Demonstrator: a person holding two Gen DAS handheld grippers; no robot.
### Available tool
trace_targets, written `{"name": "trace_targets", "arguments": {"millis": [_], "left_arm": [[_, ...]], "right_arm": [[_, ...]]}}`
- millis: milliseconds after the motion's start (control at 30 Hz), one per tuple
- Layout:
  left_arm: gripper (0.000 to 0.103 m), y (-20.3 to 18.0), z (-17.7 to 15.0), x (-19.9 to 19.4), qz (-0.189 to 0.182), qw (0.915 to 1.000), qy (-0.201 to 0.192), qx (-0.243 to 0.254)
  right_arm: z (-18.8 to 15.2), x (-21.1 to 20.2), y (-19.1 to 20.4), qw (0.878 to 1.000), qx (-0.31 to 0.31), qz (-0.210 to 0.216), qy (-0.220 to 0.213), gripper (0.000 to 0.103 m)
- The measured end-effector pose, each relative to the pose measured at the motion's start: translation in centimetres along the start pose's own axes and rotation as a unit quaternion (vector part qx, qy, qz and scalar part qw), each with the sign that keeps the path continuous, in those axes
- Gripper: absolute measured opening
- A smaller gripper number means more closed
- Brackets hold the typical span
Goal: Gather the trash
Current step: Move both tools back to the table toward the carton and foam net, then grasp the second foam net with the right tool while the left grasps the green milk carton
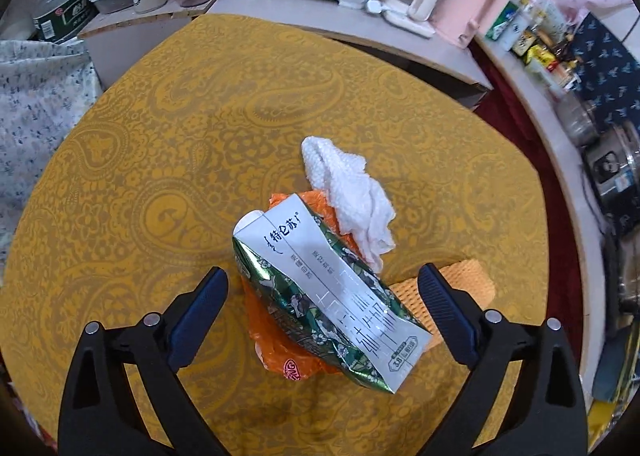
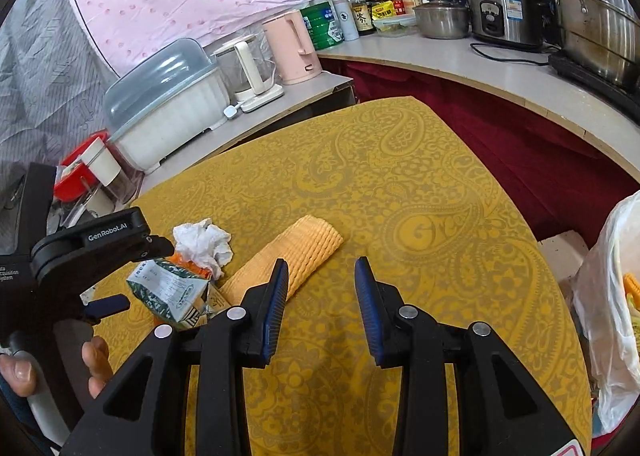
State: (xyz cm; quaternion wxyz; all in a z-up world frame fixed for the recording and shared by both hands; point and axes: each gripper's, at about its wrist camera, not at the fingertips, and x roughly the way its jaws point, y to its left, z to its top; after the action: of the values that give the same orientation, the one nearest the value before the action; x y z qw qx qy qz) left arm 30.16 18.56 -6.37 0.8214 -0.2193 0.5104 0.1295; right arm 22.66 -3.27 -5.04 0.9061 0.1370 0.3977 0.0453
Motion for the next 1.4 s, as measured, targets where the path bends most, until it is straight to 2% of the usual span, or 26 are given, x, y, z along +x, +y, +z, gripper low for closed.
{"name": "trace_targets", "arguments": {"millis": [133, 333, 400, 500, 633, 767, 1033, 1167, 1267, 1367, 1400], "left_arm": [[0.091, 0.6, -1.0, 0.7, 0.027, 0.9992, 0.014, 0.027], [0.092, 3.2, -3.1, -0.6, 0.012, 0.9946, 0.011, 0.102], [0.091, 4.6, -2.8, -0.9, -0.008, 0.9954, 0.017, 0.094], [0.090, 6.8, -2.0, -1.6, -0.028, 0.9984, 0.010, 0.049], [0.091, 8.9, -1.4, -2.1, -0.037, 0.9992, 0.004, 0.013], [0.091, 10.0, -1.1, -2.2, -0.044, 0.9990, 0.009, -0.004], [0.091, 9.2, -1.4, -1.0, -0.058, 0.9979, 0.028, -0.011], [0.092, 8.5, -1.3, -1.0, -0.067, 0.9967, 0.034, -0.030], [0.091, 7.2, -1.2, 0.0, -0.046, 0.9978, 0.044, -0.018], [0.090, 6.9, -1.5, 1.1, 0.016, 0.9984, 0.055, 0.000], [0.090, 7.3, -1.8, 1.0, 0.026, 0.9982, 0.054, -0.004]], "right_arm": [[0.5, 1.3, 0.7, 1.000, -0.011, 0.003, 0.009, 0.034], [-0.4, 2.7, 3.0, 0.999, -0.034, 0.025, 0.026, 0.034], [-0.9, 3.3, 3.9, 0.998, -0.039, 0.036, 0.033, 0.034], [-0.7, 4.2, 5.0, 0.997, -0.048, 0.044, 0.030, 0.034], [0.4, 6.3, 6.1, 0.997, -0.063, 0.041, 0.034, 0.034], [0.4, 8.7, 6.2, 0.994, -0.080, 0.033, 0.073, 0.034], [-4.1, 4.8, 8.9, 0.984, -0.124, 0.097, 0.082, 0.033], [-4.7, 3.8, 9.4, 0.984, -0.127, 0.097, 0.076, 0.034], [-5.0, 3.8, 9.3, 0.984, -0.122, 0.100, 0.086, 0.034], [-5.0, 3.4, 8.2, 0.988, -0.106, 0.076, 0.082, 0.034], [-4.9, 3.4, 7.7, 0.990, -0.099, 0.068, 0.080, 0.034]]}}
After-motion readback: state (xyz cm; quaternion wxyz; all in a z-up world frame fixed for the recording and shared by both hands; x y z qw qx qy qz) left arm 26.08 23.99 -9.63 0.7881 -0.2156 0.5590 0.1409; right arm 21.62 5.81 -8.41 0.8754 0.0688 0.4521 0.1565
